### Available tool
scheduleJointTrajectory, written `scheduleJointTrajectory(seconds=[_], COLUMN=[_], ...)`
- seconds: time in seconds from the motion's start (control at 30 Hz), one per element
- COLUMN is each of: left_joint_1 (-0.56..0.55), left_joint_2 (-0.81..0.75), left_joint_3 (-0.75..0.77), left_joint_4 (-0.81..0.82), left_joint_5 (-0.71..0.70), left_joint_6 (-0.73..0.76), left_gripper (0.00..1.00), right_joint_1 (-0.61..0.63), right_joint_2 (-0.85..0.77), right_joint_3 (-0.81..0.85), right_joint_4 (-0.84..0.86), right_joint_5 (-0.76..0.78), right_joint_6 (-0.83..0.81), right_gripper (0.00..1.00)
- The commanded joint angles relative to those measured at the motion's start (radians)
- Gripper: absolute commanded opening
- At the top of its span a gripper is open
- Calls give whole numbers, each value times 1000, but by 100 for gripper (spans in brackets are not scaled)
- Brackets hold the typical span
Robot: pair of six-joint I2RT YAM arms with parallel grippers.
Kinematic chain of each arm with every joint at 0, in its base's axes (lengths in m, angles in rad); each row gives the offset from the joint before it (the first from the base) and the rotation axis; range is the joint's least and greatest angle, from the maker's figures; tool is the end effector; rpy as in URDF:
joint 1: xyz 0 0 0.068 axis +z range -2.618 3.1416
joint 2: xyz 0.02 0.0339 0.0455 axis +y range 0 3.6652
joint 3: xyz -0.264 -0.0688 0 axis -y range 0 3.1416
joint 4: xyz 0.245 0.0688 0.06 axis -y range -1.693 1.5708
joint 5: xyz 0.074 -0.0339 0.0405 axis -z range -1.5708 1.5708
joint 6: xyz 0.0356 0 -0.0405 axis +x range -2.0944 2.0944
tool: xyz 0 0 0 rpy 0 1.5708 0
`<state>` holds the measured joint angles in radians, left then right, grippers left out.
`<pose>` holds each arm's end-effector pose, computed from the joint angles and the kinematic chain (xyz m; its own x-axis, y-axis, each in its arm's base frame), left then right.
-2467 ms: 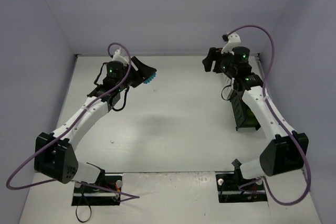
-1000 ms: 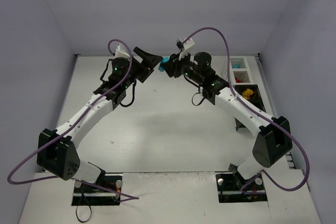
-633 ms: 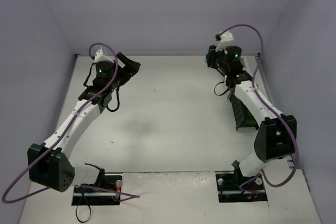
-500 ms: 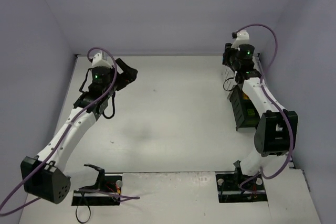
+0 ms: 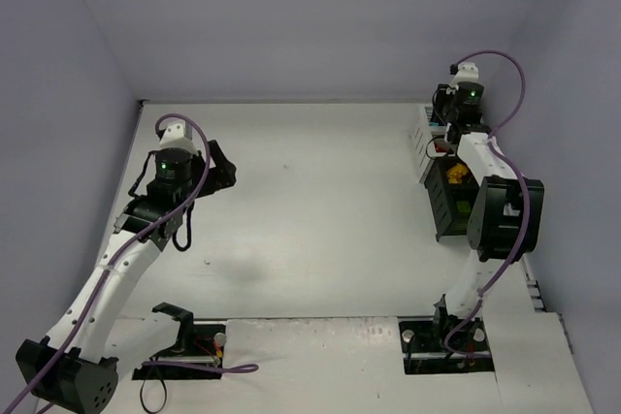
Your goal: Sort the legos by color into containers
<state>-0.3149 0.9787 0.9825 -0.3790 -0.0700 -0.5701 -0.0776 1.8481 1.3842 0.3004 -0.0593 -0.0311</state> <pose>0.2093 -0.0656 0.3534 -0.4267 -0.4272 -0.7971 0.0200 0.8767 -0.4806 0.4451 -0.0325 0.2936 -0.1628 -0.0185 -0.9865 0.0140 0.9997 -0.0210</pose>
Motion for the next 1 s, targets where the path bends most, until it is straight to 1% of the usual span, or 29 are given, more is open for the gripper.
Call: scheduleJointTrajectory(seconds=[0.0, 0.03, 0.07, 0.17, 0.2, 0.23, 0.27, 0.37, 0.47, 0.53, 0.63, 0.7, 0.73, 0.77, 0.83, 0.97], left_joint_1=[-4, -3, -4, -4, -3, -4, -4, -4, -4, -4, -4, -4, -4, -4, -4, -4], left_joint_2=[-41, -49, -51, -51, -52, -54, -55, -64, -75, -89, -112, -129, -133, -141, -155, -179], left_joint_3=[-1, -4, -4, 7, 10, 19, 22, 31, 54, 68, 108, 139, 157, 165, 180, 217], left_joint_4=[-26, -27, -29, -40, -46, -49, -52, -61, -80, -90, -110, -130, -144, -152, -178, -228], left_joint_5=[-51, -56, -56, -63, -65, -67, -74, -80, -88, -97, -103, -117, -123, -129, -148, -148], left_joint_6=[44, 45, 45, 52, 55, 58, 59, 70, 78, 84, 99, 108, 114, 118, 134, 162], left_gripper=[82, 82, 82, 82, 82, 82, 82, 82, 82, 82, 82, 82, 82, 82, 82, 82], right_joint_1=[-16, -17, -17, -17, -17, -17, -17, -17, -17, -16, -10, -7, -5, -5, -5, -7], right_joint_2=[-7, -3, -1, 2, 0, -1, -1, -6, -44, -76, -173, -256, -317, -348, -410, -619], right_joint_3=[38, 38, 41, 45, 52, 58, 61, 67, 61, 41, 9, -5, -17, -22, -36, -94], right_joint_4=[51, 51, 49, 51, 49, 43, 42, 34, 22, 22, 13, -16, -29, -44, -96, -161], right_joint_5=[0, -8, -8, -17, -20, -25, -30, -34, -53, -68, -106, -147, -163, -181, -209, -214], right_joint_6=[8, 7, 5, -7, -9, -16, -19, -35, -41, -41, -39, -32, -20, -13, 2, 66], right_gripper=[3, 8, 20, 28, 36, 41, 49, 67, 71, 72, 76, 85, 94, 99, 100, 100])
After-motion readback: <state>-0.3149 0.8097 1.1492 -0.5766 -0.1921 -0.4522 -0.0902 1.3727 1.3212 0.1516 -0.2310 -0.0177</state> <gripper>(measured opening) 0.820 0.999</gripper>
